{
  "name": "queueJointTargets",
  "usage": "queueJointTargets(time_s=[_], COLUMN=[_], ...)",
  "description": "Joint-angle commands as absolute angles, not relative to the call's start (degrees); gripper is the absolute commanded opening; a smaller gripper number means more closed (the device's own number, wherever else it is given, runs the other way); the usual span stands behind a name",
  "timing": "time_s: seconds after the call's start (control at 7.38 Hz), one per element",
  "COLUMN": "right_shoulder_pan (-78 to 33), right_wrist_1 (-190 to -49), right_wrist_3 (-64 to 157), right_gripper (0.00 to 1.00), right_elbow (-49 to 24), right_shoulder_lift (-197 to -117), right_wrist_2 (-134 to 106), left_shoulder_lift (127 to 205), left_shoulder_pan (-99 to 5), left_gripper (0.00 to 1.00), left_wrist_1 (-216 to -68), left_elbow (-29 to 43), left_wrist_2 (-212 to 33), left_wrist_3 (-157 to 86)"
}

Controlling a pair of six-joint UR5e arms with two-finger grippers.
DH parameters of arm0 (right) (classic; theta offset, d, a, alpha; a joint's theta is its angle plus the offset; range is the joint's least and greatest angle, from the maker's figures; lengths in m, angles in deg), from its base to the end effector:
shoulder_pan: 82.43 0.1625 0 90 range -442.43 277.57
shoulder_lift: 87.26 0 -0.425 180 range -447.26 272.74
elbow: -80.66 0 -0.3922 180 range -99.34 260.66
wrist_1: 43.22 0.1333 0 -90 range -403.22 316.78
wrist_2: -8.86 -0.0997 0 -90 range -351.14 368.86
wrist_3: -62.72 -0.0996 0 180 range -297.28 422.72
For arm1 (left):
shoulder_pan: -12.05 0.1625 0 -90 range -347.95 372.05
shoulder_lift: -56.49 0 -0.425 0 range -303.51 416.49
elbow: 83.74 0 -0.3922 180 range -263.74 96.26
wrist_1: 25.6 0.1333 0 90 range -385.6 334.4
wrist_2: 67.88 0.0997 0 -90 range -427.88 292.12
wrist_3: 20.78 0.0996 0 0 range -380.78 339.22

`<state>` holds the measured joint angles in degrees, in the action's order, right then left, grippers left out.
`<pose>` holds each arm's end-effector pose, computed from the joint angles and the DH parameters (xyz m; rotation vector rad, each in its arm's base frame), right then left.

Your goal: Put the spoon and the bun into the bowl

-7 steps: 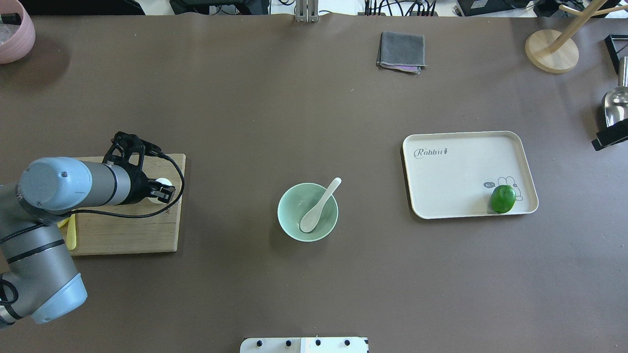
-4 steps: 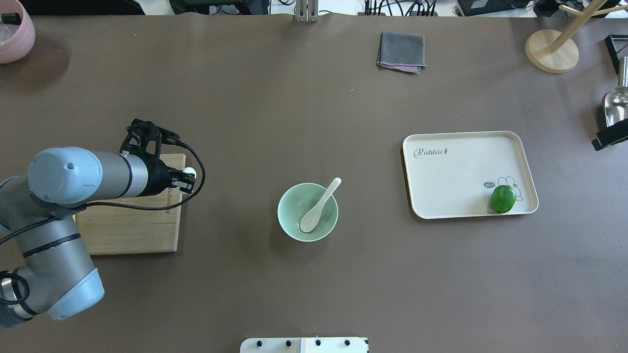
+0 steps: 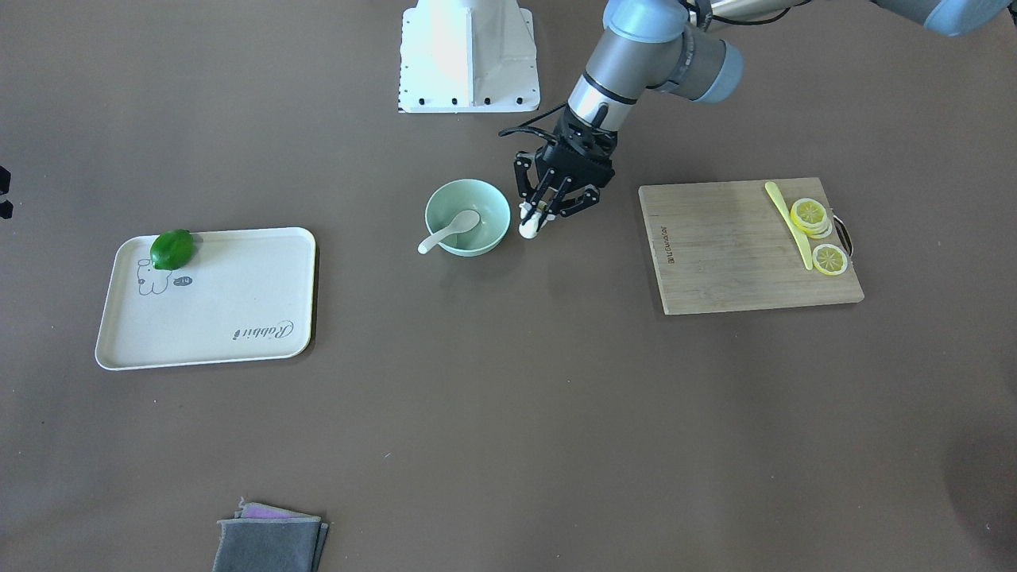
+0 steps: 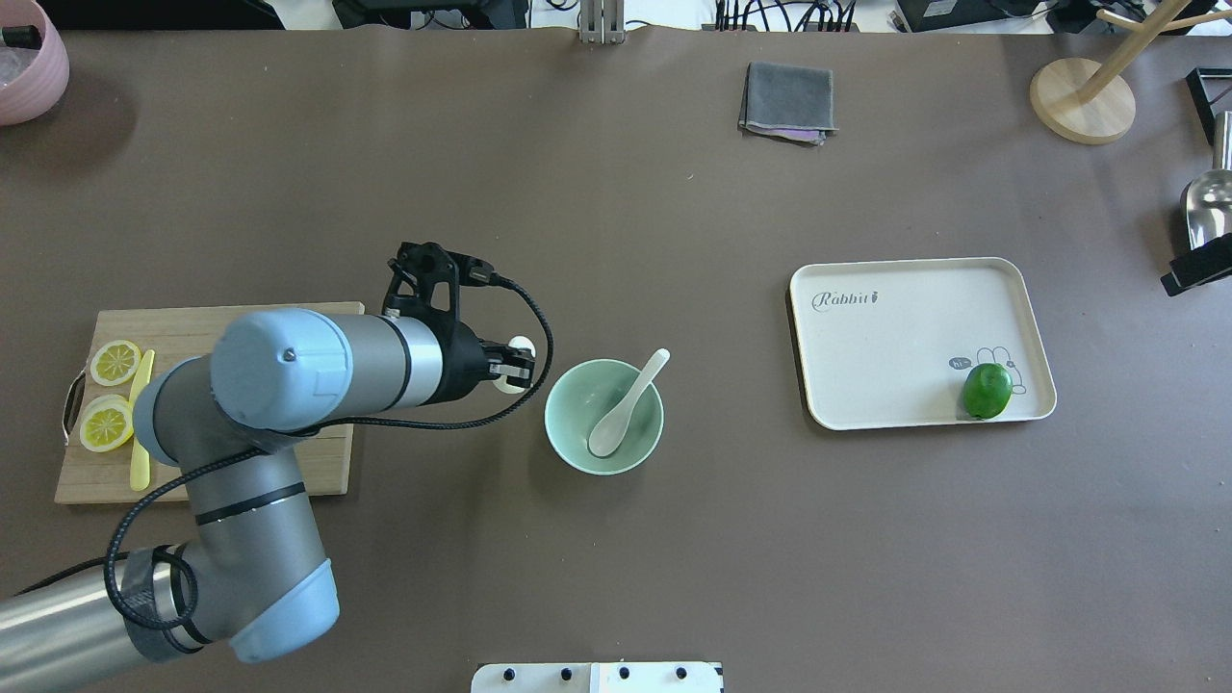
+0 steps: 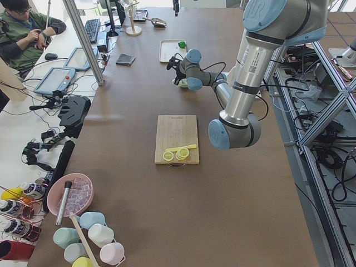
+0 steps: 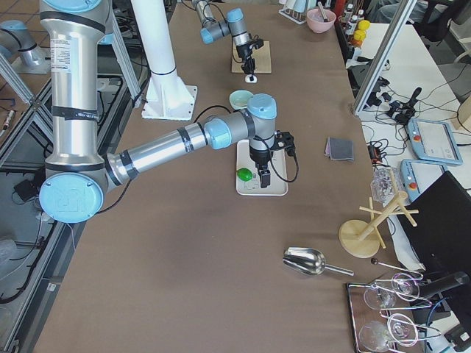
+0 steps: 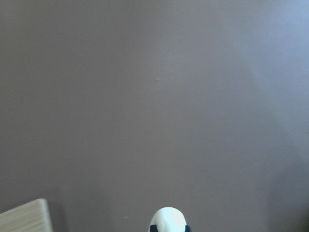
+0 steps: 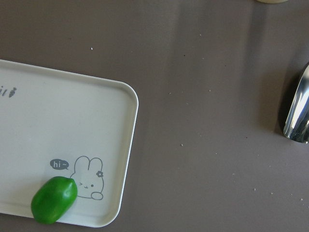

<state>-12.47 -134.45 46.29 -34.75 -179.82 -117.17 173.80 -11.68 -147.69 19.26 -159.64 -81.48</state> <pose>-0.0891 -0.4623 0.4729 0.1522 -0.7048 -0.1789 0.5143 -0.3684 0.2215 0.5406 1.1430 0.1033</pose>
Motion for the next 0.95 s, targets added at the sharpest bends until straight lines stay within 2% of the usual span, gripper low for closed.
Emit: queueJointTargets(time_s=[0.0,0.14,0.27,0.81], right_shoulder_pan=[-12.47,-12.47,-12.47,-11.86], right_wrist_1=[-134.45,-134.45,-134.45,-134.45], right_wrist_3=[46.20,46.20,46.11,46.28], right_gripper=[1.00,1.00,1.00,1.00], right_elbow=[-34.65,-34.56,-34.65,-34.65], right_shoulder_lift=[-179.89,-179.89,-179.89,-182.08], right_wrist_2=[-117.26,-117.26,-117.35,-117.96], left_shoulder_lift=[178.98,179.96,180.06,178.93], left_shoulder_pan=[-4.66,-4.56,-4.64,-7.70], left_gripper=[0.37,0.77,0.96,0.97], left_wrist_1=[-147.76,-147.85,-147.85,-147.24], left_elbow=[17.61,15.68,15.58,17.50], left_wrist_2=[-153.50,-153.13,-153.04,-153.56], left_wrist_3=[-85.28,-85.20,-85.20,-83.98])
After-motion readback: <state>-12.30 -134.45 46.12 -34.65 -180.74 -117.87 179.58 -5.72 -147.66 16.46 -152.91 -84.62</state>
